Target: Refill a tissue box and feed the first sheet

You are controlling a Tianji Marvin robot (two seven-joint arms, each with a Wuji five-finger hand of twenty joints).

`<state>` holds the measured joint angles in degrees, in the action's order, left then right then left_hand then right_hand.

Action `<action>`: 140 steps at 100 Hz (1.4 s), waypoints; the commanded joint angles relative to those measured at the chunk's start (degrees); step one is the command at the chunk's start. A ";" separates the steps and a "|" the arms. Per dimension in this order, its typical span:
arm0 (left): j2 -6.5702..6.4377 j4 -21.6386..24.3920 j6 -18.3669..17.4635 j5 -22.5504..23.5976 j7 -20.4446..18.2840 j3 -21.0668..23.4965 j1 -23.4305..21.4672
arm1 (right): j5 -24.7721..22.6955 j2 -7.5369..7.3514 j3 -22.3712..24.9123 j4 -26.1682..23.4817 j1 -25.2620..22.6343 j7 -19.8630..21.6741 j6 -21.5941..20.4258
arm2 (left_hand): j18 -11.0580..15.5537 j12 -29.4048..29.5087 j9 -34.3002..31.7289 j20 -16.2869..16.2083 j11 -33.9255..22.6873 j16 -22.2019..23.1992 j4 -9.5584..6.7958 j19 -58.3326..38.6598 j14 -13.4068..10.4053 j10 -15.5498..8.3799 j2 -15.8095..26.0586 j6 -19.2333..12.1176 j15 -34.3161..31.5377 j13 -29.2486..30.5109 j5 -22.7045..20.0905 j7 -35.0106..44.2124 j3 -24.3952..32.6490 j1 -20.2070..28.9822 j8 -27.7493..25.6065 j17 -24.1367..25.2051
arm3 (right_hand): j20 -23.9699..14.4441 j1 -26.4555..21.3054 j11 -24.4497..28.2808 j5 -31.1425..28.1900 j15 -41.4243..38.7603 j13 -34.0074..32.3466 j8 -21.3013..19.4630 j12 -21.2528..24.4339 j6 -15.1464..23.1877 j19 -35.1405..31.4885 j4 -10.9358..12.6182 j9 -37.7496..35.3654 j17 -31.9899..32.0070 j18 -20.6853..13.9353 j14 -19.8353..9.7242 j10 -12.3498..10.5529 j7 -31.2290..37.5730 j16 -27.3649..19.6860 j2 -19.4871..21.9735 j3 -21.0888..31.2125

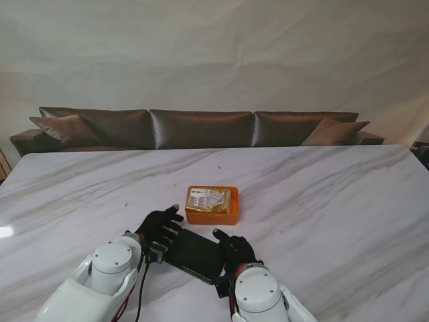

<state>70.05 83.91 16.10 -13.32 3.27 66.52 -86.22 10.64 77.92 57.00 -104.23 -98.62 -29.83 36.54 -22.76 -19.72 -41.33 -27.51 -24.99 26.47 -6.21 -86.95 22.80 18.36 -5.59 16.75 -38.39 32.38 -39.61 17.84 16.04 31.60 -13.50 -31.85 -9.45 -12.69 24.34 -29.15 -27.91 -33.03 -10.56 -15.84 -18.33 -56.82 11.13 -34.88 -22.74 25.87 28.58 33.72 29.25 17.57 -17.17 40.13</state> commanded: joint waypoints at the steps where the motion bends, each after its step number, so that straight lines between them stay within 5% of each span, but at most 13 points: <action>1: 0.81 -1.44 0.03 -0.83 -1.97 -1.54 -1.40 | 0.76 1.29 -1.00 -0.13 0.37 0.99 -1.31 | -1.04 -0.30 -2.68 0.75 -1.78 -3.25 -1.43 19.82 5.71 0.00 1.19 -0.41 3.15 3.11 -1.24 -0.16 -0.82 0.13 0.70 -1.46 | -0.79 -0.38 0.60 1.73 0.34 1.53 -0.53 0.92 2.67 0.51 1.07 -0.22 -0.42 -2.87 -3.47 -16.77 0.50 0.18 -0.89 -0.28; 91: 2.22 -14.17 -8.38 -3.16 -3.89 -5.22 5.27 | 3.35 1.61 -2.43 -0.90 0.11 -2.17 -7.14 | -1.20 -0.32 -2.93 0.98 -1.83 -3.21 -1.41 19.77 5.90 0.38 1.08 -0.18 3.02 3.36 -1.46 -0.15 -0.60 0.16 0.71 -1.80 | -1.95 -1.57 1.52 1.44 0.63 0.30 -1.02 0.65 2.14 0.05 1.49 -0.22 -0.53 -4.12 -4.59 -16.27 0.61 -0.01 -1.70 -0.28; 140: 1.68 -11.11 -7.32 -2.51 -4.00 -4.45 4.27 | 2.55 1.45 -2.92 -1.47 0.10 -1.45 -6.74 | -1.28 -0.30 -3.20 1.07 -1.82 -3.16 -1.38 19.60 6.08 0.58 1.02 0.06 2.88 3.62 -1.69 -0.23 -0.45 0.00 0.77 -2.19 | -2.08 -1.61 1.46 1.23 0.76 0.30 -1.04 0.70 1.88 0.28 1.55 -0.50 -0.46 -4.16 -4.50 -16.15 0.27 -0.06 -1.63 -0.38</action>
<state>70.93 72.79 7.39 -15.91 1.42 63.42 -79.41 13.03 78.30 55.00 -104.60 -98.87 -33.16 30.44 -18.79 -19.78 -41.40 -27.60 -25.05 26.45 -6.21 -103.04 19.46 18.44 -5.59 16.74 -42.12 32.35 -39.66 17.84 16.04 31.60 -13.49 -33.17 -10.49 -14.10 21.78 -28.52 -26.91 -32.01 -11.14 -14.29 -18.20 -56.82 11.29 -32.02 -22.05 27.19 30.37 36.82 29.25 17.42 -17.17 40.13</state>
